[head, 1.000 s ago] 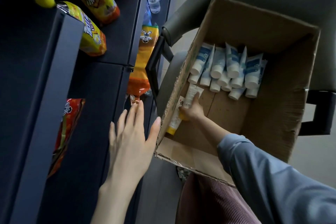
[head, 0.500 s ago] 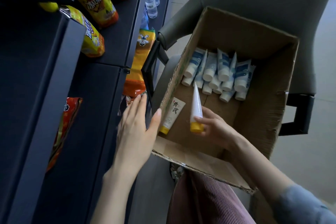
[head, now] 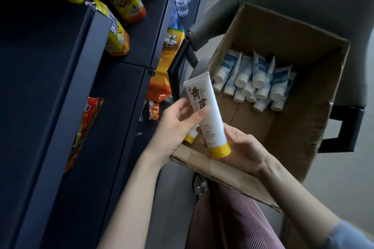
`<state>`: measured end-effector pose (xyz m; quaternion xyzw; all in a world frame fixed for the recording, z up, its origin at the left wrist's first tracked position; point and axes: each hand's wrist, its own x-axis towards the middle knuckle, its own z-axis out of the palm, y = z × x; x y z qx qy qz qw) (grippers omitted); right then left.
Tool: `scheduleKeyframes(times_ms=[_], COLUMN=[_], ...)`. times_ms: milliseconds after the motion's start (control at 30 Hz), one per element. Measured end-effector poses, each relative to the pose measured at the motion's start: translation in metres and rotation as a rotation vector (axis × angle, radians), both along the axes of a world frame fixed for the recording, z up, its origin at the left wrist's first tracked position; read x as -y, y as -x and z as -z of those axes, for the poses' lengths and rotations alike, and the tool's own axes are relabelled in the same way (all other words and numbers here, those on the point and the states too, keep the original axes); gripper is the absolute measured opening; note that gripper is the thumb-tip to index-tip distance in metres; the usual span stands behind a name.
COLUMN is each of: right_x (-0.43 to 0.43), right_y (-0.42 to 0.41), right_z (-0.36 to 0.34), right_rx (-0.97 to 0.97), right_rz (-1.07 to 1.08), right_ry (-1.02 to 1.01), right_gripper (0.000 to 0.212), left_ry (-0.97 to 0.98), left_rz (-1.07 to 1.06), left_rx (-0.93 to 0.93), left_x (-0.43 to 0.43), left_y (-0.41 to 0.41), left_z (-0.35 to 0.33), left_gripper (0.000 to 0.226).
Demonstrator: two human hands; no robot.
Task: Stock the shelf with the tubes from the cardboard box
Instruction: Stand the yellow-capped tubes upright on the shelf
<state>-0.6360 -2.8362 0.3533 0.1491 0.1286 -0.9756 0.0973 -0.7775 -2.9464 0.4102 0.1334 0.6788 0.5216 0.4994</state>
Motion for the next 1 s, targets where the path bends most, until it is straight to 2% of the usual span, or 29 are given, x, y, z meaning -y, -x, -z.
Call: scheduleKeyframes(times_ms=[100, 267, 433, 533, 667, 767, 933, 1000], right_x=[0.004, 0.012, 0.022, 0.02, 0.017, 0.019, 0.029, 0.035], right_y=[0.002, 0.002, 0.003, 0.006, 0.006, 0.007, 0.024, 0.035], right_z=[0.0, -0.002, 0.008, 0.019, 0.046, 0.078, 0.126, 0.14], right_rx=[0.038, 0.009, 0.041, 0.206, 0.549, 0.764, 0.922, 0.933], right_rz=[0.035, 0.009, -0.038, -0.001, 0.115, 0.141, 0.018, -0.048], right_ry=[-0.003, -0.001, -0.138, -0.252, -0.41, -0.567, -0.728, -0.726], right_gripper=[0.047, 0.041, 0.053, 0.065, 0.05, 0.062, 0.092, 0.084], left_ry=[-0.05, -0.097, -0.104, -0.105, -0.09, -0.053, -0.013, 0.003], left_rz=[-0.119, -0.112, -0.206, -0.301, -0.395, -0.366, -0.299, -0.306], left_rx=[0.06, 0.147, 0.104, 0.13, 0.177, 0.13, 0.065, 0.051], left_x=[0.0, 0.01, 0.021, 0.028, 0.037, 0.04, 0.041, 0.042], left_y=[-0.004, -0.004, 0.002, 0.009, 0.019, 0.023, 0.026, 0.028], left_z=[0.001, 0.001, 0.001, 0.002, 0.001, -0.003, -0.007, -0.005], left_gripper=[0.045, 0.049, 0.04, 0.033, 0.027, 0.025, 0.03, 0.029])
